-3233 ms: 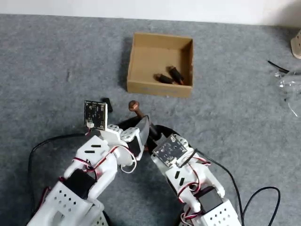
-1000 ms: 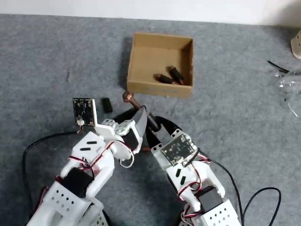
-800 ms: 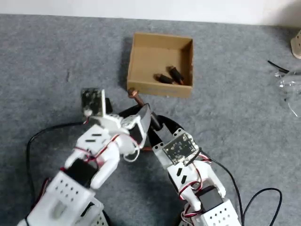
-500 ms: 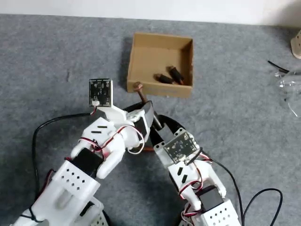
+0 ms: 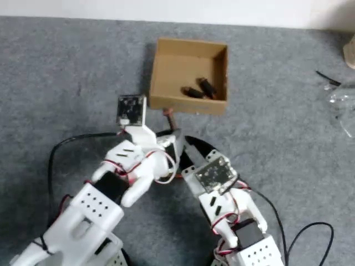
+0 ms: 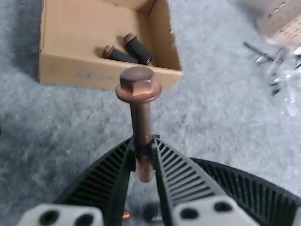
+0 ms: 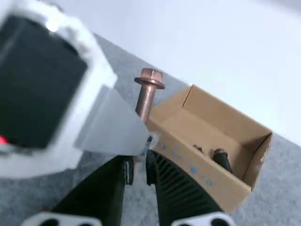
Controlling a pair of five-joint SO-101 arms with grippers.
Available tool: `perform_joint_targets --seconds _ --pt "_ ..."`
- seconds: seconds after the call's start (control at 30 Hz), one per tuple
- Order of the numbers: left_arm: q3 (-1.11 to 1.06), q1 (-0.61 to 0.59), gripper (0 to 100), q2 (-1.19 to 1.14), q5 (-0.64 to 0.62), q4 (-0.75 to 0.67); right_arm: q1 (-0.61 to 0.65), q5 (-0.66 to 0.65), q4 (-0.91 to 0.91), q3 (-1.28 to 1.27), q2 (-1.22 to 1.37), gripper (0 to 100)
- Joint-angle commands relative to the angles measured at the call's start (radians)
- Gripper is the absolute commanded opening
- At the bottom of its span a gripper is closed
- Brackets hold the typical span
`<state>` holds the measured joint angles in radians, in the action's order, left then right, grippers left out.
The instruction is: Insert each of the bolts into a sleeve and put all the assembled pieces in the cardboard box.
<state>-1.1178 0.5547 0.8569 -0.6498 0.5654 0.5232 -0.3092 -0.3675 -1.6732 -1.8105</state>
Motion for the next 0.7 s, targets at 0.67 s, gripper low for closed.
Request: perform_joint_targets --seconds 0.67 --pt "-0.219 -0.226 0 0.226 0.279 -0.091 -0.094 0.058 0.056 -0.147 -0.025 0.4"
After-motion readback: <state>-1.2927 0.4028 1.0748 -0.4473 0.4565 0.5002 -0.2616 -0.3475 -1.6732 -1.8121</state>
